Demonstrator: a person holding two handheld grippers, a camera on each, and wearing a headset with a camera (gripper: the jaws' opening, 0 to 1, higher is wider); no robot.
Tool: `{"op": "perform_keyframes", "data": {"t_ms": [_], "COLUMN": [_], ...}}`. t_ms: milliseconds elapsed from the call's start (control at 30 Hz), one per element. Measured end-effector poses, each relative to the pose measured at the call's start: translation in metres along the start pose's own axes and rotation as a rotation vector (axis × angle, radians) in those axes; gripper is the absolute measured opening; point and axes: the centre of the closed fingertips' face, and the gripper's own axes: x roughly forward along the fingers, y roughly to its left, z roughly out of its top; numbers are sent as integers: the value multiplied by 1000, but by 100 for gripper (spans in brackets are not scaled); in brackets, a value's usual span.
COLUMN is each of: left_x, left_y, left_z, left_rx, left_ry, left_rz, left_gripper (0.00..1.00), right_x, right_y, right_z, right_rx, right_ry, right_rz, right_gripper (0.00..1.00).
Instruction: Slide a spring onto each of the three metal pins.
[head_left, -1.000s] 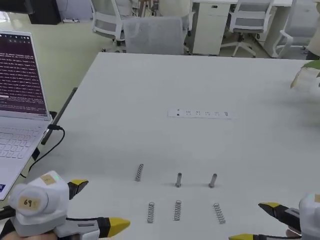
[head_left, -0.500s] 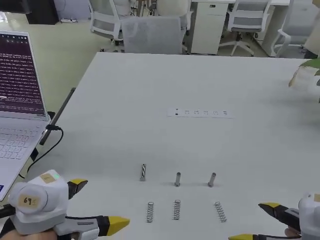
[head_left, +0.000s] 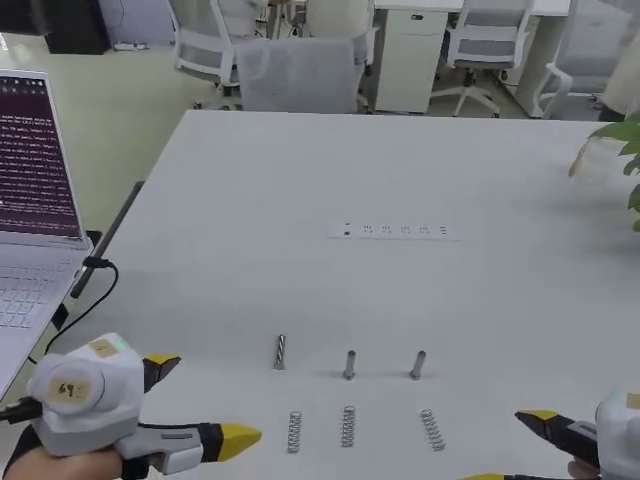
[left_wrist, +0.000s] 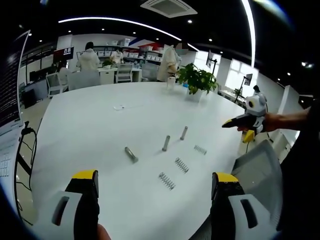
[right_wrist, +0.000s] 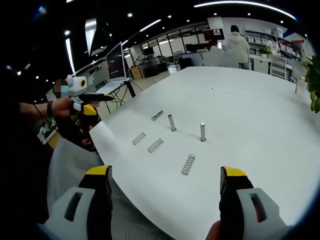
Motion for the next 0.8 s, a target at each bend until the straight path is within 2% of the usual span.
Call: {"op": "perform_keyframes", "data": {"t_ms": [333, 800], "left_x": [17, 47], "left_y": [7, 28], "left_z": [9, 16], "left_rx": [8, 10], "left_ry": [2, 17], "left_rz": [-10, -14], "left_gripper": [90, 88], "right_x": [0, -5], "right_y": [-1, -5], "right_z": [-1, -8], "right_rx": [5, 22], "right_ry": [4, 16], "right_rz": [-3, -17], "right_gripper": [89, 89]}}
